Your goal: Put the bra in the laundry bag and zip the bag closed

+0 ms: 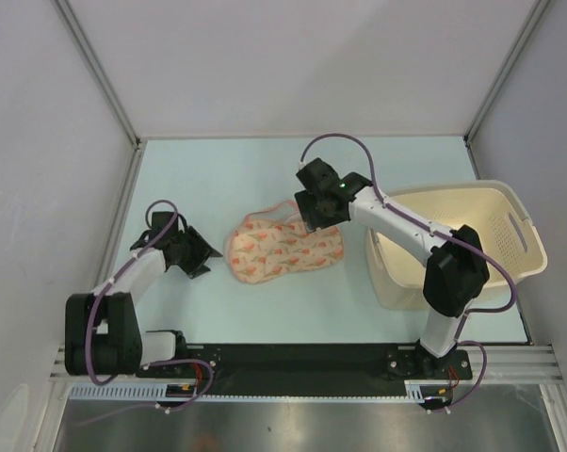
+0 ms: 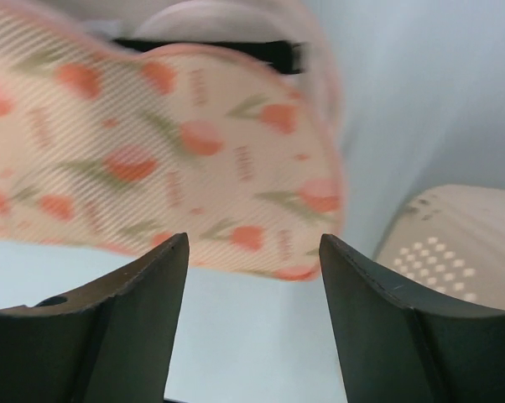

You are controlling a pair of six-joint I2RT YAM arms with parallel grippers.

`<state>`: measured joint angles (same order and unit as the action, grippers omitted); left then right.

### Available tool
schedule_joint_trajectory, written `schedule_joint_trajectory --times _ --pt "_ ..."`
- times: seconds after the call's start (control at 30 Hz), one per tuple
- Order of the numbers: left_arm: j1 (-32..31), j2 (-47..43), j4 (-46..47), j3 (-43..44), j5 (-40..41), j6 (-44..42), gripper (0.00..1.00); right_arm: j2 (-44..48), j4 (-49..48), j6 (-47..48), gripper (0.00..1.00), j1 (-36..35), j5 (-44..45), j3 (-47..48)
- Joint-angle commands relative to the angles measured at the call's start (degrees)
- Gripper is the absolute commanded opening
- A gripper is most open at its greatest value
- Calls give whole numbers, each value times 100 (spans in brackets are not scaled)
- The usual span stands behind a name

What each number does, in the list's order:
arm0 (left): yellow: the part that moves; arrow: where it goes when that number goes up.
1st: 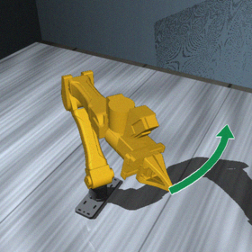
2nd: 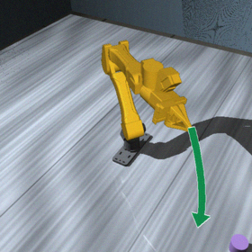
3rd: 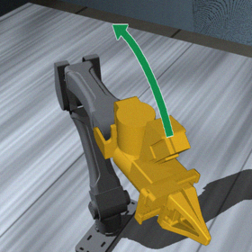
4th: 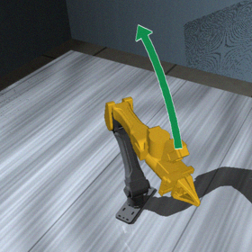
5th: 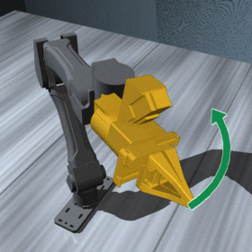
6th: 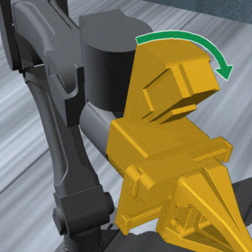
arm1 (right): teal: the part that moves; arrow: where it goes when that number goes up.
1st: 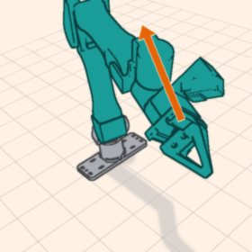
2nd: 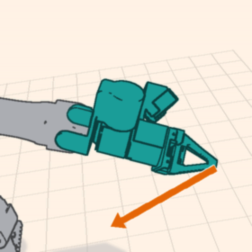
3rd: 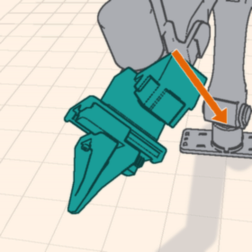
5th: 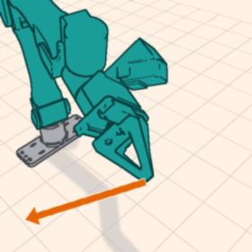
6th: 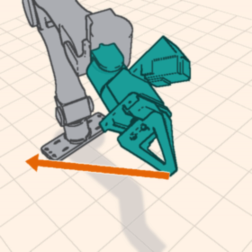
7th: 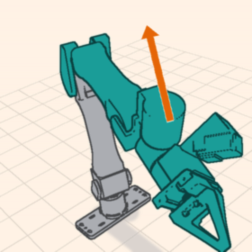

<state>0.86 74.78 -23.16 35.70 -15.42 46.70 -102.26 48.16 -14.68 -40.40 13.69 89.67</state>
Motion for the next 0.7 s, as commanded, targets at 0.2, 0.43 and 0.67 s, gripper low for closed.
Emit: schedule_joint_trajectory --times 0.2,0.43,0.67 --pt "-358 -1196 733 -73 -751 -863 64 530 -991 -992 69 -864 -1856 -791" --pt "-605 280 163 780 -857 -1821 68 1023 -2677 -2020 74 -873 -3030 -2373" --pt "-657 923 162 868 -910 -2024 72 1305 -4243 -3304 82 -864 -3320 -3710"
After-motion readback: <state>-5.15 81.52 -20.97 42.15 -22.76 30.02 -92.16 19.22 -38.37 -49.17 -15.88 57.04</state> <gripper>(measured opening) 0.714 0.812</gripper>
